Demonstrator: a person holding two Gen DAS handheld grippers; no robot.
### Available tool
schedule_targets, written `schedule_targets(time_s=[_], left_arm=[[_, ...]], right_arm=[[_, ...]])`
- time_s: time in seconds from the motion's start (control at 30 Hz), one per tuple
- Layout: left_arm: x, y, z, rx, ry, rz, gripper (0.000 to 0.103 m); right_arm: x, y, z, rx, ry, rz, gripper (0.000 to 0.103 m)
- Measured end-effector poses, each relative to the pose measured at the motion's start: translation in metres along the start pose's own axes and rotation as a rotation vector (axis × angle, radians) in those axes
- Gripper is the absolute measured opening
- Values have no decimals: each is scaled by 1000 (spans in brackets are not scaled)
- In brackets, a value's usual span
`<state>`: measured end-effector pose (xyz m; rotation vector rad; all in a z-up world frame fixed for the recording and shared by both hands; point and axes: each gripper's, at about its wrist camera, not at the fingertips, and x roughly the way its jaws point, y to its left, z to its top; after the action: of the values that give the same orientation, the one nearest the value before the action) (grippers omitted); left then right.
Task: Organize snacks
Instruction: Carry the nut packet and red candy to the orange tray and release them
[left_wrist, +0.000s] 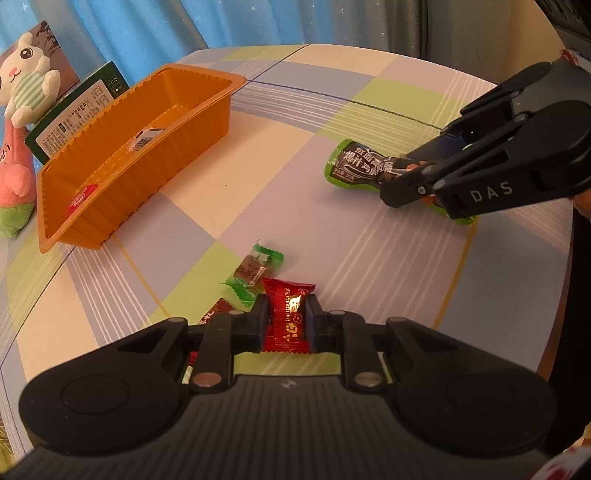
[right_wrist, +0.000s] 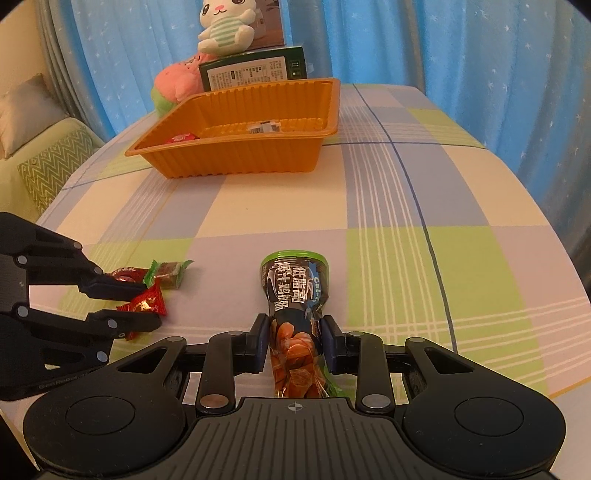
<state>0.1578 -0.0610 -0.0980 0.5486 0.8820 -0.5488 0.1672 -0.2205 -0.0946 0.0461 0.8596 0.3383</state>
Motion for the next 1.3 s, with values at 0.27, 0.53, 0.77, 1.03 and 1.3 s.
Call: schedule_targets(time_s=[0.27,0.53,0.77,1.03,1.3], left_arm=[[-24,5,-2,-239,-50,23,18],[-46,17,-9,-465,-57,45,18],[-60,30,-11,-568,-67,76,18],[-73,44,0,-601,-106,73,18],[-77,74,25,-599,-132,92,18]], right_arm=[[-12,1,1,22,-16,6,30],[-27,11,12,30,-44,26,30],[-36,21,22,20,-60,38,30],[-45,30,35,5,-80,47,30],[-40,32,73,-14,-85,52,30]])
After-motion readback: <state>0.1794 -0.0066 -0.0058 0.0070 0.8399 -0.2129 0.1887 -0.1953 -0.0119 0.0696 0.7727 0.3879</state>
